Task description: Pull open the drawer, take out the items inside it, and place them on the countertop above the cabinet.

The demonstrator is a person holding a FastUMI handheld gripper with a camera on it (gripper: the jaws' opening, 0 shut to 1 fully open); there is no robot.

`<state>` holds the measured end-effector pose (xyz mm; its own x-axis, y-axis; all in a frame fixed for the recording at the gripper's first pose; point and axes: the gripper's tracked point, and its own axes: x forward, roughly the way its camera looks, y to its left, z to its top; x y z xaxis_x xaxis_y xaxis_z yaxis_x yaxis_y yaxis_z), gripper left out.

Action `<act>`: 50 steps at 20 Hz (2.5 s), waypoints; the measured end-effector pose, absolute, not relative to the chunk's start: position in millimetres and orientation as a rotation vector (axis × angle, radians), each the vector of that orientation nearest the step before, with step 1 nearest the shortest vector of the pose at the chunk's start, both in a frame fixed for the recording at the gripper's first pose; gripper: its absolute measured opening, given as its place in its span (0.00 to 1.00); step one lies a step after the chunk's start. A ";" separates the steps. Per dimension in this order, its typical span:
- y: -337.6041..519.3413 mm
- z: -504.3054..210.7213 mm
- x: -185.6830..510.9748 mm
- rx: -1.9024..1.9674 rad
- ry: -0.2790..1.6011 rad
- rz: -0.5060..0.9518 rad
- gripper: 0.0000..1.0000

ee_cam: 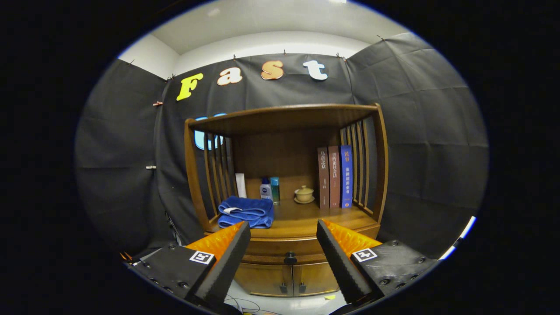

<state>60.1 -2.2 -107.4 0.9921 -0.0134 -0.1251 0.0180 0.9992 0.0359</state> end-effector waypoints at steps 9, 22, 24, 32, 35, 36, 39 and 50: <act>-14.3 -209.0 126.7 0.039 0.213 -0.031 0.99; -28.2 -335.6 183.4 0.064 0.400 -0.074 0.98; -29.9 -342.5 187.5 0.063 0.410 -0.078 0.93; -27.2 -363.9 189.5 -0.023 0.481 -0.089 0.43; -27.7 -363.4 188.6 -0.027 0.483 -0.093 0.33; -26.8 -362.7 186.7 -0.029 0.488 -0.089 0.33; -26.1 -361.3 174.0 -0.016 0.491 -0.086 0.33; -20.5 -353.5 89.7 0.020 0.544 -0.082 0.33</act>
